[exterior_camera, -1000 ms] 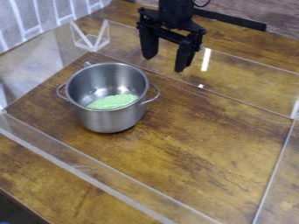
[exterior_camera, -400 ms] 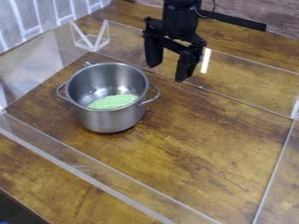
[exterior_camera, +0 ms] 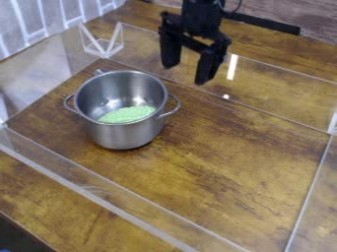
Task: Put the green object in the silver pot
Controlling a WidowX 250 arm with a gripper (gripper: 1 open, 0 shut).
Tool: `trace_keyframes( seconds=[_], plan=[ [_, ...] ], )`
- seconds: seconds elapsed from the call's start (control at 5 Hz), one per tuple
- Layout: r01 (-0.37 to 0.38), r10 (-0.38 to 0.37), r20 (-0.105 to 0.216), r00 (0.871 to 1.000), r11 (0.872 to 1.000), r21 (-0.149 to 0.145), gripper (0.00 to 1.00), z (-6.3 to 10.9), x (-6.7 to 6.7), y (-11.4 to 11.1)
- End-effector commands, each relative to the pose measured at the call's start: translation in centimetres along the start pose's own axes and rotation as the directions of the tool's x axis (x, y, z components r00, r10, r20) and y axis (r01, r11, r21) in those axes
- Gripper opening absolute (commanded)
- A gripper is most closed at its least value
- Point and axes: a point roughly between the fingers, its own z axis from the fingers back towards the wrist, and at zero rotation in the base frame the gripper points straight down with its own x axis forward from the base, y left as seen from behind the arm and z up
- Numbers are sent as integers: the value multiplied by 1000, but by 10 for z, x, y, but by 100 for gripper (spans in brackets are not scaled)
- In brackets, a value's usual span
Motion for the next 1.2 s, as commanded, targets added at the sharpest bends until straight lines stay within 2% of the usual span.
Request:
trace_keyframes(
  seconds=[0.0,0.2,0.4,0.6,0.8,1.0],
  plan=[
    [-81,82,105,991,997,-5,100,43,5,6],
    [-67,68,102,992,998,-20,100,31,10,10],
    [-37,40,85,996,999,-30,100,15,14,14],
    [-30,32,65,997,999,-33,100,7,9,11],
    [-26,29,62,998,999,-38,100,13,4,4],
    [-46,48,70,996,998,-32,100,32,6,3]
  ],
)
